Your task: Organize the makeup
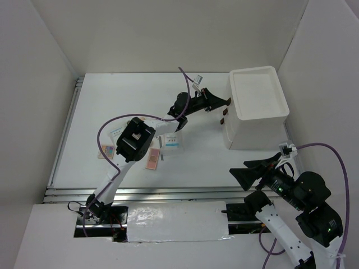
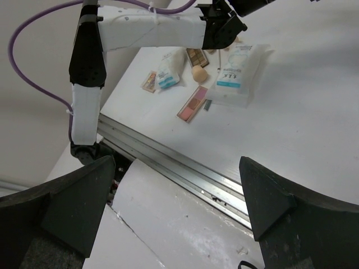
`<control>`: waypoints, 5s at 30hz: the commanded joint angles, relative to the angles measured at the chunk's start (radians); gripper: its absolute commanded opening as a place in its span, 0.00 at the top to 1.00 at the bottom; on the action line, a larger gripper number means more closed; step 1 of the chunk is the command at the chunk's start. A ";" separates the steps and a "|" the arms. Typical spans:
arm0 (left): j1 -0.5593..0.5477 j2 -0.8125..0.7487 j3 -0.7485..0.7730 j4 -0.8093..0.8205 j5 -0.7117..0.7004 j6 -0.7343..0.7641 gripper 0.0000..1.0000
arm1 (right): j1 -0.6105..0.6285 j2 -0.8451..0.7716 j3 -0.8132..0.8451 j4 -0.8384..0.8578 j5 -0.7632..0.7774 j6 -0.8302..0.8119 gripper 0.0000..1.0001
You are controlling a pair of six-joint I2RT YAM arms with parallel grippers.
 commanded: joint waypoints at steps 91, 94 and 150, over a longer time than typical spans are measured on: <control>0.379 -0.400 -0.234 -1.477 -0.807 0.562 0.71 | -0.005 0.045 -0.178 0.205 -0.040 0.049 0.00; 0.385 -0.390 -0.229 -1.479 -0.800 0.569 0.88 | -0.005 0.037 -0.176 0.199 -0.034 0.048 0.00; -0.010 -0.825 -0.106 -1.391 -0.989 0.532 0.00 | -0.004 -0.034 -0.076 0.112 0.044 0.059 0.00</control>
